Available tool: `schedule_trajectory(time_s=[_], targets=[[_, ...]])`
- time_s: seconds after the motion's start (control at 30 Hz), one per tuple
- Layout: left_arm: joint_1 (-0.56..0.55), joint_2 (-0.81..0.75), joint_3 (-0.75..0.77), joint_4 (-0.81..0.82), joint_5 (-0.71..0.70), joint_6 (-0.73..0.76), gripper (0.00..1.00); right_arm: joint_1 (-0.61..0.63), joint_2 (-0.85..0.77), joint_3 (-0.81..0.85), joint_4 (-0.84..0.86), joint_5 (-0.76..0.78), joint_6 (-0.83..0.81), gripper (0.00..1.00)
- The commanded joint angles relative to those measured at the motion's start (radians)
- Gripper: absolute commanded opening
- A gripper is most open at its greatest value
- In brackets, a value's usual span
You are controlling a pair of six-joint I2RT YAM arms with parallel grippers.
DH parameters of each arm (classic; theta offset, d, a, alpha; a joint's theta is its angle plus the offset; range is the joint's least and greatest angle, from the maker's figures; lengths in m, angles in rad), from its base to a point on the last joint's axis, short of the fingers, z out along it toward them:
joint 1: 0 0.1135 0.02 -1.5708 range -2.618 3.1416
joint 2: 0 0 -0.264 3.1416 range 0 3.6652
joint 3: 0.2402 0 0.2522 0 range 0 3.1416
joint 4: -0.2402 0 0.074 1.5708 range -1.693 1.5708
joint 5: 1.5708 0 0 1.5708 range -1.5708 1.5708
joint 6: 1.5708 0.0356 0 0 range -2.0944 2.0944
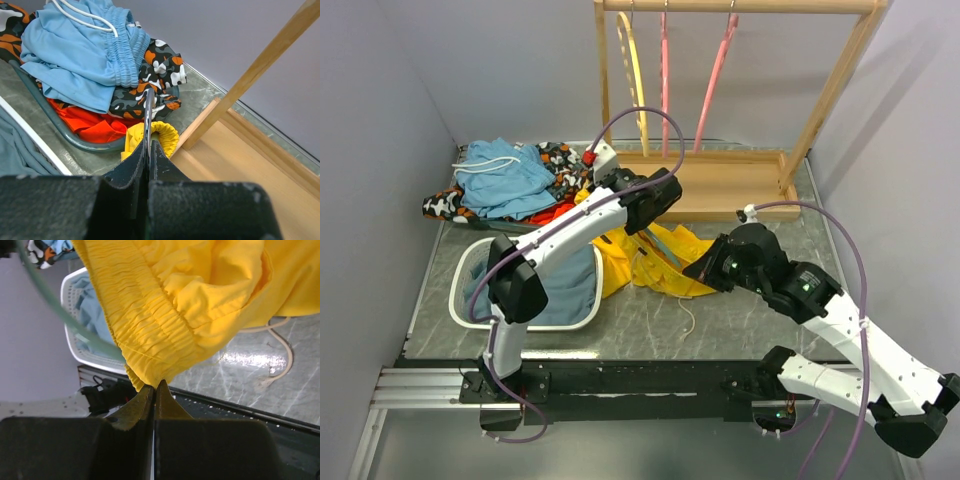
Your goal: Place the shorts on the hanger
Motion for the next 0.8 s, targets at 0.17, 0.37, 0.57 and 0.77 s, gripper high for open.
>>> schedule_trajectory(time_s=[0.17,0.37,0.57,0.77], targets=[[0.040,0.021,0.038,-0.029,-0.110,0.008,0.01,0.016,0.002,0.179,-0.159,-0.048,-0.003,0.00],[0.037,0.035,0.056,-0.031,-0.093,0.013,0.01,0.020,0.066,0.223,-0.116,-0.114,0.057,0.00],[0.020,0.036,0.093,-0.029,-0.065,0.051,0.01,0.056,0.154,0.267,-0.046,-0.062,0.158,0.00],[0.006,0.009,0.101,-0.029,0.019,0.095,0.01,0.060,0.220,0.254,-0.009,0.048,0.233,0.00]])
